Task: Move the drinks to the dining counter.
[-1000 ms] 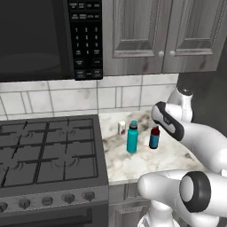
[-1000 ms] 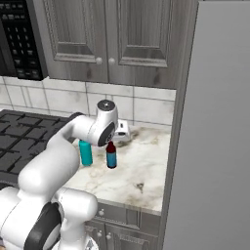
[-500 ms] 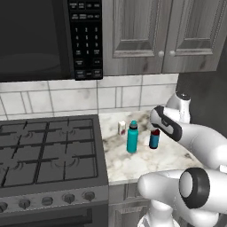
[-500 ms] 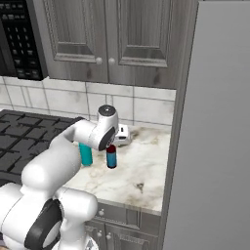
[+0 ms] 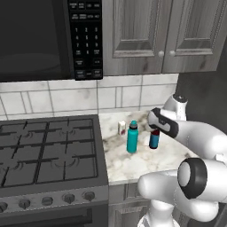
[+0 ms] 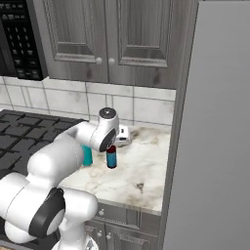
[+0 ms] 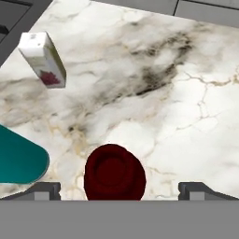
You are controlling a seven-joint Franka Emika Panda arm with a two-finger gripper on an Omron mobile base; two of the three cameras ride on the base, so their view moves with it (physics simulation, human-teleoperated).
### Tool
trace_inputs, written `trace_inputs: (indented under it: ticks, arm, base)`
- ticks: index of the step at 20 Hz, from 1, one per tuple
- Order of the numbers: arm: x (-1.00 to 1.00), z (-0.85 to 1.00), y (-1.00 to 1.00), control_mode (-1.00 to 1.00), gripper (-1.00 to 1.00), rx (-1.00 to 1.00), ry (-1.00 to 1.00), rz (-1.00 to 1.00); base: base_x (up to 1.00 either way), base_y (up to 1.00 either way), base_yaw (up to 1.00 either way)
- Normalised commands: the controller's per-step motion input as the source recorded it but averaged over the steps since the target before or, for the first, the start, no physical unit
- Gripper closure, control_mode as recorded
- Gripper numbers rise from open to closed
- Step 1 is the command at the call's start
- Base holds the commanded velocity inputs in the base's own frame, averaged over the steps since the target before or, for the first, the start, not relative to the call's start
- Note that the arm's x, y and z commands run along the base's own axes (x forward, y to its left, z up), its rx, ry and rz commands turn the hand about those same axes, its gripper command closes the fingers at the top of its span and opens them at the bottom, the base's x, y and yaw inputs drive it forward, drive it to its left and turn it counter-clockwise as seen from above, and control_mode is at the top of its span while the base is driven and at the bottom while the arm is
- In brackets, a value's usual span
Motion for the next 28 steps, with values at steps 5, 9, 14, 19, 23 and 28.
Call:
trace_inputs:
  ticks: [5, 9, 14, 19, 23, 28]
  arm:
    - [0.14, -0.05, 0.0, -1.0, -1.0, 0.0, 0.0, 0.0]
    - [0.1, -0.04, 0.0, -1.0, -1.0, 0.0, 0.0, 0.0]
    - [0.0, -0.07, 0.0, -1.0, -1.0, 0.0, -0.02, 0.0]
    - [0.0, -0.17, 0.0, -1.0, -1.0, 0.02, -0.14, 0.0]
    - [0.0, -0.15, 0.0, -1.0, -1.0, 0.03, -0.13, 0.0]
    - [0.0, -0.04, 0.0, -1.0, -1.0, 0.01, -0.05, 0.0]
  base:
    - [0.0, 0.0, 0.0]
    - [0.0, 0.0, 0.0]
    - [0.0, 0.0, 0.0]
    - [0.0, 0.0, 0.0]
    - [0.0, 0.0, 0.0]
    - [0.0, 0.0, 0.0]
